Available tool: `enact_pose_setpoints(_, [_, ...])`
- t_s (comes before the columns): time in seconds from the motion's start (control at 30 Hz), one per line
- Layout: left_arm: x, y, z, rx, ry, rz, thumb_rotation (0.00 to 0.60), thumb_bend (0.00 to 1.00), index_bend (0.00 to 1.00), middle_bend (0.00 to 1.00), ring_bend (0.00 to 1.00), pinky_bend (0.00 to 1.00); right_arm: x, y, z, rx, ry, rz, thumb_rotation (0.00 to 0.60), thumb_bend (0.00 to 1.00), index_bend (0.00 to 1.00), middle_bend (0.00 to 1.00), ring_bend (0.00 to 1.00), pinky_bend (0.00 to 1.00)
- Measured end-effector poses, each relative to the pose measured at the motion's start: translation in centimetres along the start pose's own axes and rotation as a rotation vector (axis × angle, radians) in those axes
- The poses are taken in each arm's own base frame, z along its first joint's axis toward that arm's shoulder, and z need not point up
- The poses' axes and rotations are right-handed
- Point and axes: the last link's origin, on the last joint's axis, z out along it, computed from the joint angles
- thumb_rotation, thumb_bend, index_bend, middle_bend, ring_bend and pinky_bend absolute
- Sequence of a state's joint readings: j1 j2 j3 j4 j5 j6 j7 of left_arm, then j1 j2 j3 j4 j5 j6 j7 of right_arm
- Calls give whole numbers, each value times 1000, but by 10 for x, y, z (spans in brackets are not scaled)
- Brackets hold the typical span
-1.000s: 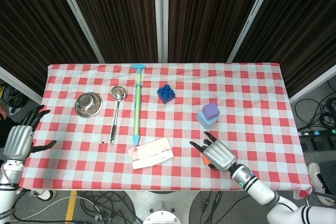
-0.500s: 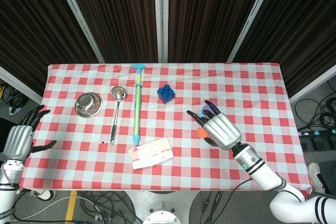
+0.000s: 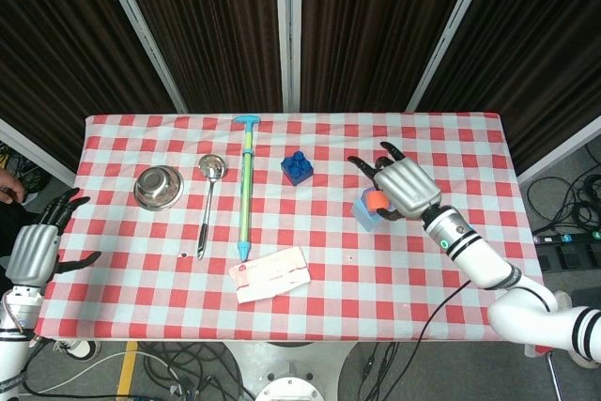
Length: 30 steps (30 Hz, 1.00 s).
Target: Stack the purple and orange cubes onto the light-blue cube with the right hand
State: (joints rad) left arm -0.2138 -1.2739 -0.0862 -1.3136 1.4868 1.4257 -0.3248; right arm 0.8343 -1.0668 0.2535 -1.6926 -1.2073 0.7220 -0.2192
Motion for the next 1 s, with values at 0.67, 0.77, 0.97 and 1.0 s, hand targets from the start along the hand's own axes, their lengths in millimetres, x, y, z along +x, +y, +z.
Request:
enact_pose_setpoints(0.67, [0, 0, 0, 0, 0, 0, 600, 60, 238, 202, 145, 309, -22, 37, 20, -8, -59, 31, 600, 183, 0, 528, 254, 80])
enact_pose_setpoints(0.77, [0, 0, 0, 0, 0, 0, 600, 60, 238, 202, 145, 309, -25, 38, 23, -4, -65, 29, 600, 184, 0, 528, 254, 80])
enact_pose_setpoints(0.97, [0, 0, 0, 0, 0, 0, 600, 60, 238, 202, 145, 309, -27, 36, 29, 4, -72, 28, 600, 185, 0, 528, 254, 80])
enact_pose_setpoints(1.0, [0, 0, 0, 0, 0, 0, 600, 60, 238, 202, 145, 309, -27, 36, 29, 5, -72, 27, 600, 186, 0, 528, 254, 80])
